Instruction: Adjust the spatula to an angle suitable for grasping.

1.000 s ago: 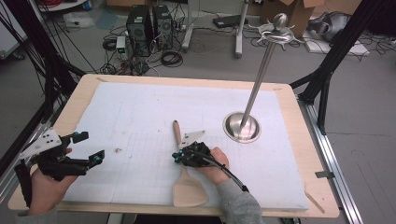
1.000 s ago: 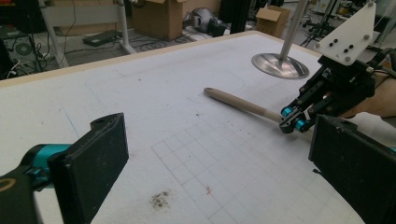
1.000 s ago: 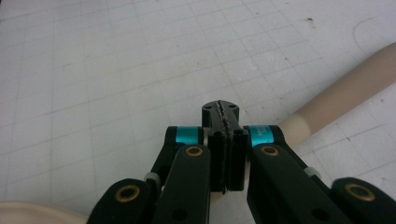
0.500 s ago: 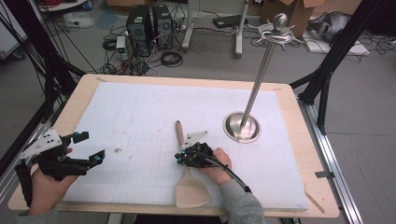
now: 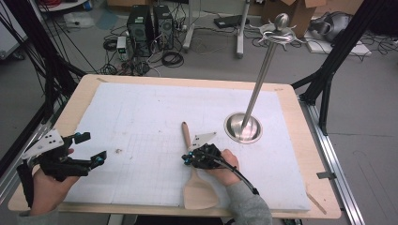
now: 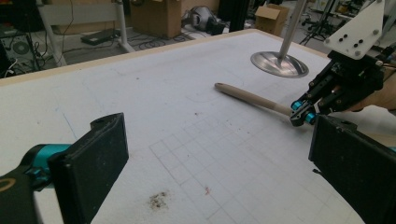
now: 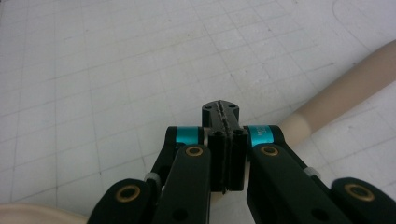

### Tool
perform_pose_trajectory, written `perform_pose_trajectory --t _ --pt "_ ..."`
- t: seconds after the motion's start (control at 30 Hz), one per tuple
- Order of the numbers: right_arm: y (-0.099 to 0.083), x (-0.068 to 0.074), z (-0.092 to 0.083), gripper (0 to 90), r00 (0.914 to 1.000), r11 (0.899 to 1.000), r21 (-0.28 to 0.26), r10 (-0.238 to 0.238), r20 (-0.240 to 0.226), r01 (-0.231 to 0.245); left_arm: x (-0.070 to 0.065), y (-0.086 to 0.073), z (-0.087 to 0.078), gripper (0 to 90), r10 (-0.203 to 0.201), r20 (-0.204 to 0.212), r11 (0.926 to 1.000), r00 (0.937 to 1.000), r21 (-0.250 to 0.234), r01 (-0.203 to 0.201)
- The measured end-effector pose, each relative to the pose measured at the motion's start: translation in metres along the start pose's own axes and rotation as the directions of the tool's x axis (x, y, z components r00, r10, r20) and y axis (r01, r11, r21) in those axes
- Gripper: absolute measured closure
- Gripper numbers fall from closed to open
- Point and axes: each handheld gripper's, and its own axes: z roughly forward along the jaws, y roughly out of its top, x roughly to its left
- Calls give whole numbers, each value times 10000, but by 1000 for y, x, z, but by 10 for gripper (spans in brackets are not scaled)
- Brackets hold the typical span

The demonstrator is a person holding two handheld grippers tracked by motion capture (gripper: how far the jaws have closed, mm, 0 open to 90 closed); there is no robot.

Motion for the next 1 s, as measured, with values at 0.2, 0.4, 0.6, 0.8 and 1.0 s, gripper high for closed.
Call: perform_pose_trajectory --t 0.2,0.4,0.6,0.8,1.0 --pt "-4 -2 -6 900 10000 10000 95 -3 -25 3 0 0 1 52 37 7 10000 10000 64 -37" --pt "-10 -5 -12 900 10000 9999 118 45 -8 -45 -1 -1 2 52 19 14 10000 10000 74 -19" --pt "-14 -8 -17 900 9999 9999 145 93 -57 -92 -1 0 2 52 20 18 10000 10000 66 -20" --pt "-18 -11 -23 900 9999 9998 160 134 -56 -133 0 0 2 52 17 15 10000 10000 65 -17" --pt "-22 -13 -27 900 9998 9996 226 187 -30 -186 -1 0 3 52 36 17 10000 10000 81 -36"
